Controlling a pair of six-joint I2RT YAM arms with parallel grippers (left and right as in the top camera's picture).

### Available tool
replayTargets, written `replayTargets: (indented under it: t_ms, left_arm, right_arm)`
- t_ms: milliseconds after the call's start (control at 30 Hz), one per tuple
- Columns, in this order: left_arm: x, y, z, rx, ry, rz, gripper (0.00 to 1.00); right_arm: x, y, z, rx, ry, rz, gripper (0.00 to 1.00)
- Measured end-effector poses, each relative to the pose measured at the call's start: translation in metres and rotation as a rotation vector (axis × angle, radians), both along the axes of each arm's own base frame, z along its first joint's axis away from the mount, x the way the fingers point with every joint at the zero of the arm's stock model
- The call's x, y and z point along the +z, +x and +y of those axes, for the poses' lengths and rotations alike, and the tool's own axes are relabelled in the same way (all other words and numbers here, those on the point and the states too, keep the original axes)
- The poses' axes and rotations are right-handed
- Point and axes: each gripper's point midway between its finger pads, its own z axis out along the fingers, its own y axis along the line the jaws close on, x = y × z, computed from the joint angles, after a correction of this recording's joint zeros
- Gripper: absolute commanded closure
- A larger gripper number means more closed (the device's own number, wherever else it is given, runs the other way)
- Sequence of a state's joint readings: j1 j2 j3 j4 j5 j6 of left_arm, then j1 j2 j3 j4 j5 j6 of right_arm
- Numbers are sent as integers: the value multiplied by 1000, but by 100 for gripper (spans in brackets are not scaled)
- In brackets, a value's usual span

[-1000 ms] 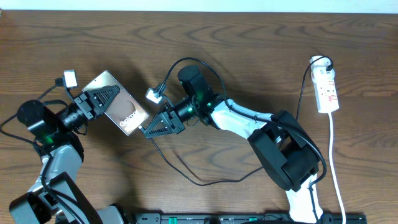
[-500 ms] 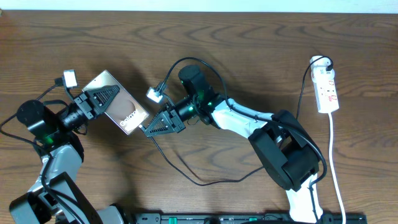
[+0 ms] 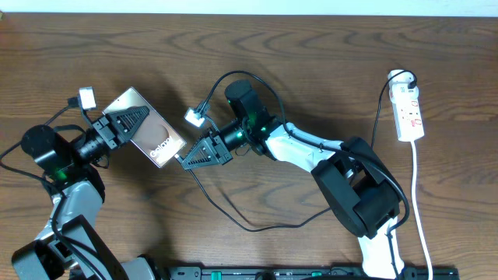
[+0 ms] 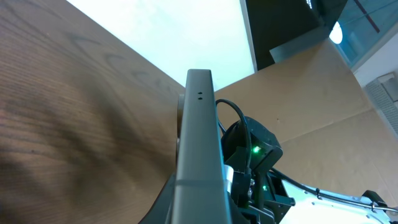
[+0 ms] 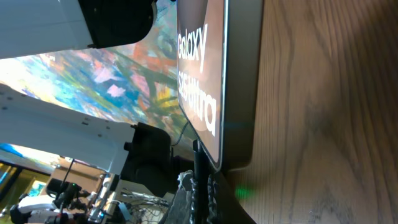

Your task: Plug charger to phone and switch on socket

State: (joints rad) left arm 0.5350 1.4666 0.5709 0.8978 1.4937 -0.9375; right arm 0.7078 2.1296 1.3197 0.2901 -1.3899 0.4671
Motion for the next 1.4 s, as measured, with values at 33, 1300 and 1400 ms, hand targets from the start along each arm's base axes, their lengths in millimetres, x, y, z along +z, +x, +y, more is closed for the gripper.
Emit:
replayTargets:
  t_ms: [33, 1300, 1400]
  left_arm:
    - [0, 0, 0, 0, 0, 0, 93]
    - [0, 0, 0, 0, 0, 0, 92]
    - [0, -1, -1, -8, -1, 0, 93]
  right_arm:
    - [0, 0, 0, 0, 0, 0, 99]
    - [-2, 2, 0, -10, -10, 7, 99]
    - [-3, -3, 3, -1, -12, 5, 99]
